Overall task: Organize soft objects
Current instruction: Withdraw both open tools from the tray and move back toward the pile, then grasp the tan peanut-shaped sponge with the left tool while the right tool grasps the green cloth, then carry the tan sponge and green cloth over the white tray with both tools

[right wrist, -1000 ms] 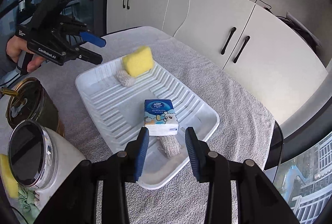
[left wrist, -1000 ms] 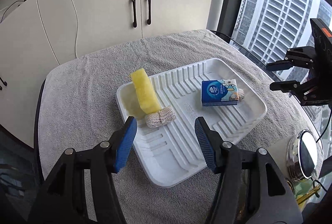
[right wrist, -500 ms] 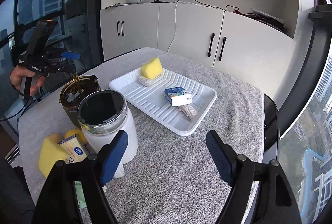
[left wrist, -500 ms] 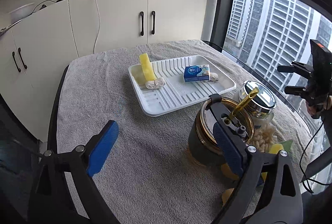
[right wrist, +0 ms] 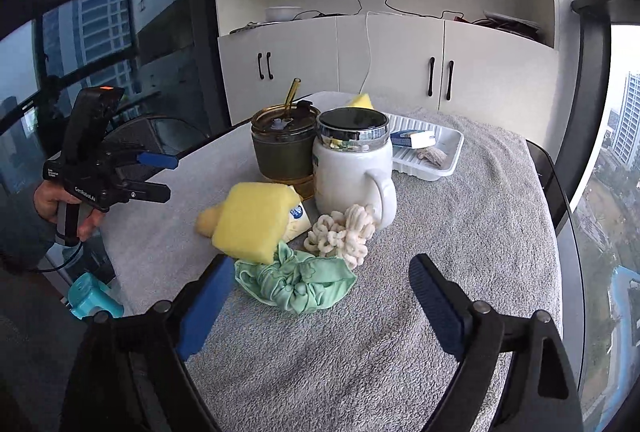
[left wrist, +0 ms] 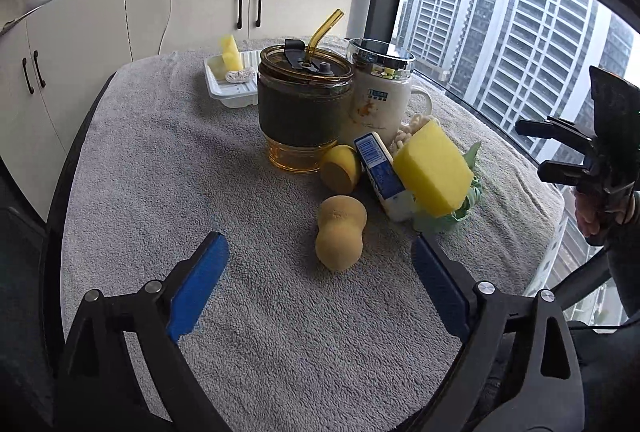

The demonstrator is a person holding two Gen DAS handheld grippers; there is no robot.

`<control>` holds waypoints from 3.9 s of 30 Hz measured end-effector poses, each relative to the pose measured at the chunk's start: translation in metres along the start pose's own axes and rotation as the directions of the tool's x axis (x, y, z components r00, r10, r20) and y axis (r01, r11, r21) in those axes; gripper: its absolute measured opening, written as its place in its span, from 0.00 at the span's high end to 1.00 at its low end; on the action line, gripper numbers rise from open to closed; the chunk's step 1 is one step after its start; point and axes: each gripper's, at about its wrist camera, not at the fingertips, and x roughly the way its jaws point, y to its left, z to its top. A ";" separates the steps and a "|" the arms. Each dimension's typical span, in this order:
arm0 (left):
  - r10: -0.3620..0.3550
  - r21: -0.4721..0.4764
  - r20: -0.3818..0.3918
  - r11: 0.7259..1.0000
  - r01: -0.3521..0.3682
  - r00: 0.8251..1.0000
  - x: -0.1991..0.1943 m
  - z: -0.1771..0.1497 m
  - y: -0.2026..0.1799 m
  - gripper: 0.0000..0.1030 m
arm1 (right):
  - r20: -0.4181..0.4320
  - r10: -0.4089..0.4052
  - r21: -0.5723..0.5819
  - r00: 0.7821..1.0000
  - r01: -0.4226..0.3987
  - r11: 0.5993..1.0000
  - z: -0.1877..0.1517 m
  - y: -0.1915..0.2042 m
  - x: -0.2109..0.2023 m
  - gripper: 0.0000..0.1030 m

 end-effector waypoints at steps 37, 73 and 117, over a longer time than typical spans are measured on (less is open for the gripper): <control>0.082 -0.103 -0.083 0.991 -0.090 0.993 0.066 -0.002 -0.021 0.01 | -0.147 -0.166 0.193 0.975 0.193 0.962 -0.012 0.037 0.078 0.04; 0.097 -0.115 -0.094 0.988 -0.107 0.991 0.062 -0.001 -0.020 0.70 | -0.172 -0.139 0.165 0.975 0.168 0.972 -0.017 0.031 0.056 0.55; 0.164 0.063 0.094 0.983 -0.171 0.982 0.000 0.155 0.054 0.70 | -0.040 -0.375 -0.051 0.926 0.373 0.926 0.121 -0.068 -0.024 0.55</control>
